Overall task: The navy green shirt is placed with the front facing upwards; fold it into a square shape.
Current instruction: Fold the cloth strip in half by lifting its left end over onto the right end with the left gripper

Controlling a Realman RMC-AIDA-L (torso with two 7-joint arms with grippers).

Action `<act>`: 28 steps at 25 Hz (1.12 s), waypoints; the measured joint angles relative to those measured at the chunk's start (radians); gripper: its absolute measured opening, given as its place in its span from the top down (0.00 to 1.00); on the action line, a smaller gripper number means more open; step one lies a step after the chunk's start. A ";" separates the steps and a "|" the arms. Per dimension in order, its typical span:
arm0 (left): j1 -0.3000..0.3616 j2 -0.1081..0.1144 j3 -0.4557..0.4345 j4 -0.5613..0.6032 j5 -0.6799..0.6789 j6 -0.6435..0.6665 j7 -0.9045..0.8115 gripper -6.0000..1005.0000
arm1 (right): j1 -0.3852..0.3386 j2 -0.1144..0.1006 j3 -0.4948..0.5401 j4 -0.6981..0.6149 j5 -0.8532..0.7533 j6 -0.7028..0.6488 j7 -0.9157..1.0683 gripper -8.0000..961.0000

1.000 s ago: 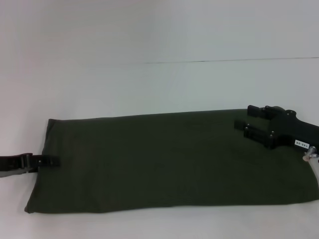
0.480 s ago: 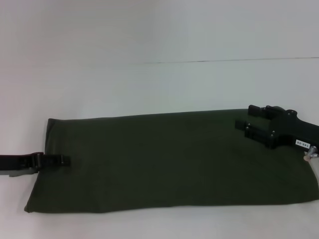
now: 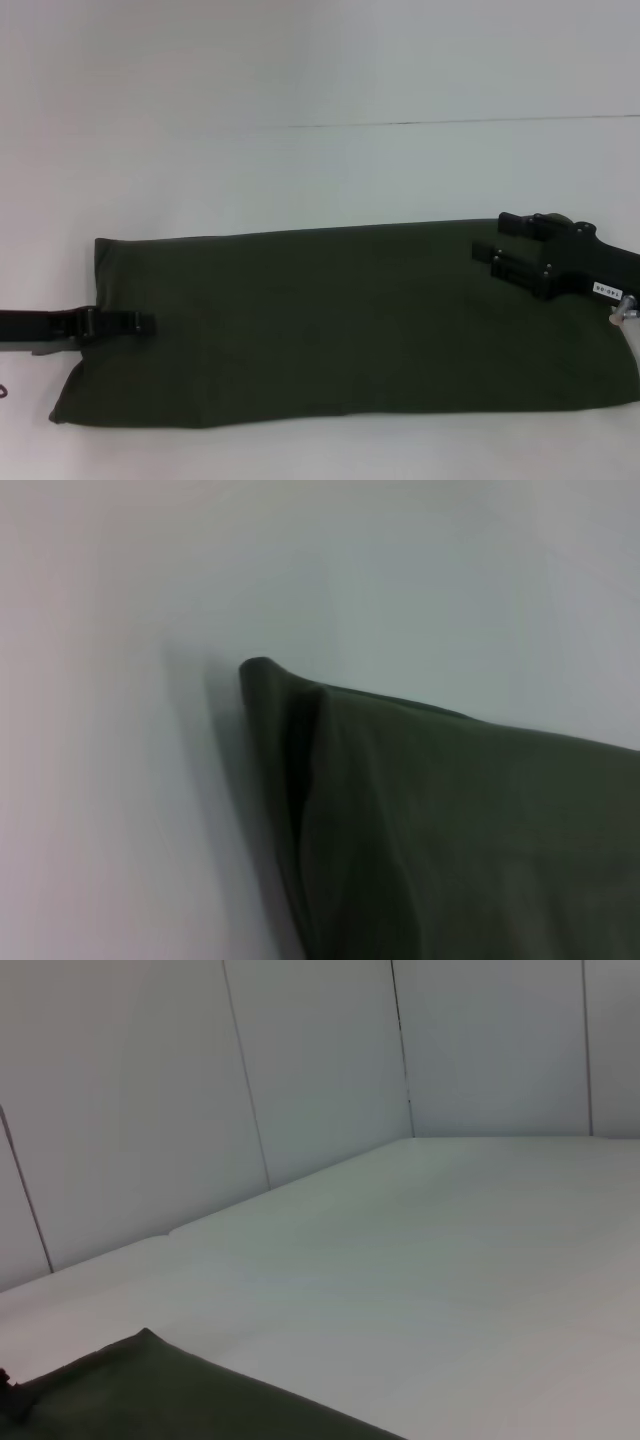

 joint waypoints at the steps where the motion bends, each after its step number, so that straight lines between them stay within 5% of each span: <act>1: -0.003 0.000 0.000 -0.002 0.000 0.001 0.000 0.22 | 0.000 0.000 0.000 0.000 0.000 0.000 0.000 0.36; 9: -0.011 -0.003 0.000 -0.009 0.003 0.014 0.023 0.32 | 0.000 0.000 0.000 0.001 -0.003 0.000 0.000 0.36; 20: -0.012 -0.003 0.000 -0.003 -0.001 0.012 0.024 0.81 | -0.002 0.000 0.000 0.004 -0.003 -0.004 0.000 0.36; 28: -0.005 -0.003 -0.008 0.036 -0.009 0.028 0.035 0.91 | -0.001 0.000 0.000 0.004 -0.003 -0.006 0.000 0.36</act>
